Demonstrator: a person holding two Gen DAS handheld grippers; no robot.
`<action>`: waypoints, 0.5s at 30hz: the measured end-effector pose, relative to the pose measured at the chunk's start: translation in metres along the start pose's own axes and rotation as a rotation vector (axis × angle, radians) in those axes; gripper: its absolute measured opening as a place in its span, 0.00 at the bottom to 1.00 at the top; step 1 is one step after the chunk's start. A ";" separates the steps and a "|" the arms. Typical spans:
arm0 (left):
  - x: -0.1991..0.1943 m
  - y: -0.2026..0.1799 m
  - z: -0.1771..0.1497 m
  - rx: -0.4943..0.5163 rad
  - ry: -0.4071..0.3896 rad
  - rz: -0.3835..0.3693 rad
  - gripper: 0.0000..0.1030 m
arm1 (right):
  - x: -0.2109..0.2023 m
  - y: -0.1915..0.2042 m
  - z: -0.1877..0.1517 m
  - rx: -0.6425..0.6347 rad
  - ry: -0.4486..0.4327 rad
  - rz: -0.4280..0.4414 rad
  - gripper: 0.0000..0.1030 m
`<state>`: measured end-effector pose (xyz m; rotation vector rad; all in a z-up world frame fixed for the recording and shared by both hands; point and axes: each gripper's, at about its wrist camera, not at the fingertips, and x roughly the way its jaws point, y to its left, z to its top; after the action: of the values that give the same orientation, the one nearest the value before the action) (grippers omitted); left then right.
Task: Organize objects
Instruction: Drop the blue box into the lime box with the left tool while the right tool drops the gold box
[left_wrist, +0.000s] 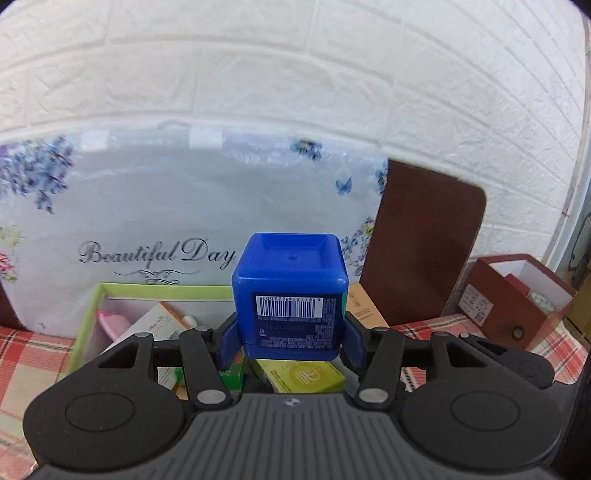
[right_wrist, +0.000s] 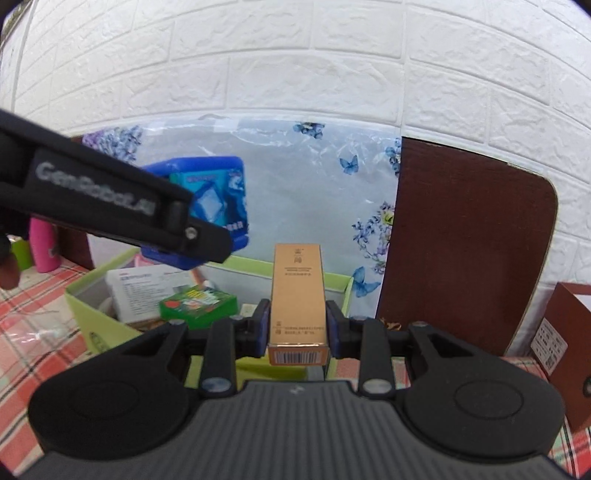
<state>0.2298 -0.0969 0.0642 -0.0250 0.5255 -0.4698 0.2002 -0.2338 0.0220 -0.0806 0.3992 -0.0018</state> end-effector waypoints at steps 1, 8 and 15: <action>0.011 0.002 -0.003 0.012 0.016 -0.014 0.63 | 0.010 0.001 -0.001 -0.016 0.007 0.005 0.29; 0.009 0.022 -0.037 -0.017 0.031 0.064 0.73 | 0.020 0.012 -0.035 -0.177 -0.055 -0.053 0.63; -0.015 0.022 -0.039 -0.052 0.035 0.117 0.75 | 0.006 0.008 -0.039 -0.103 -0.068 -0.073 0.80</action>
<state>0.2090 -0.0669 0.0345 -0.0357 0.5702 -0.3428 0.1900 -0.2288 -0.0171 -0.1960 0.3279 -0.0506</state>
